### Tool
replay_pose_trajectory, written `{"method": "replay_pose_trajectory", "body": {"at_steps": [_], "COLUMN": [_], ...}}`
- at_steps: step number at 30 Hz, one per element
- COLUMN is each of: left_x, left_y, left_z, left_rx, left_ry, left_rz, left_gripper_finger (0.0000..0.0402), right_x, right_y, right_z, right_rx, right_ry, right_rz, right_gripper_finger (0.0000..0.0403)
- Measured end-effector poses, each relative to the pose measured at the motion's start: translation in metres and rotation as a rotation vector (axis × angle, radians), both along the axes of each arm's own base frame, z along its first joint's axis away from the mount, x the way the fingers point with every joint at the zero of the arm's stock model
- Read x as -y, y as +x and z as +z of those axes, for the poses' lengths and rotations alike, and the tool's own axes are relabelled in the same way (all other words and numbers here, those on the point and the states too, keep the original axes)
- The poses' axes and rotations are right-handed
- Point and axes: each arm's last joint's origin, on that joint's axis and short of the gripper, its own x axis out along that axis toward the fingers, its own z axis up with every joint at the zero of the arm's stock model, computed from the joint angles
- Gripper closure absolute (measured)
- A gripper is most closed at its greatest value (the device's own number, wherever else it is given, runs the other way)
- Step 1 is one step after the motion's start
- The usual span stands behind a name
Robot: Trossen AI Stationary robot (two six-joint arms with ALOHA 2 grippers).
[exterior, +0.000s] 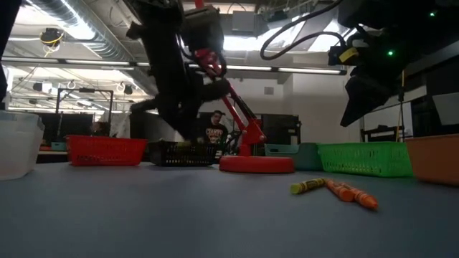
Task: Sort crayons
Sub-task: Put the yellow crayon into the top left black bin
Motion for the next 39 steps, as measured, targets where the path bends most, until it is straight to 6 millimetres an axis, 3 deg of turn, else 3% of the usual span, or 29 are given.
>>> {"method": "replay_pose_trajectory", "body": {"at_steps": [6,19,26,39], "left_x": [-0.030,-0.087,-0.099,-0.100], "left_y": [-0.011,-0.028,-0.033,-0.034], "left_z": [0.025,0.028,0.029,0.029], "left_rx": [0.010,-0.215,-0.253,-0.270], "left_ry": [0.099,0.268,0.291,0.297], "left_rz": [-0.019,-0.209,-0.209,-0.242], "left_gripper_finger": [0.0399,0.0398,0.0394,0.0322], "right_x": [-0.001,-0.003,-0.003,-0.003], "right_y": [0.000,0.001,0.002,0.002], "right_z": [0.000,-0.001,-0.001,-0.001], "right_rx": [0.000,-0.015,-0.003,-0.003], "right_ry": [0.018,0.102,0.105,0.122], "right_rz": [0.005,0.027,0.028,0.032], "right_gripper_finger": [0.0292,0.0292,0.0292,0.0292]}}
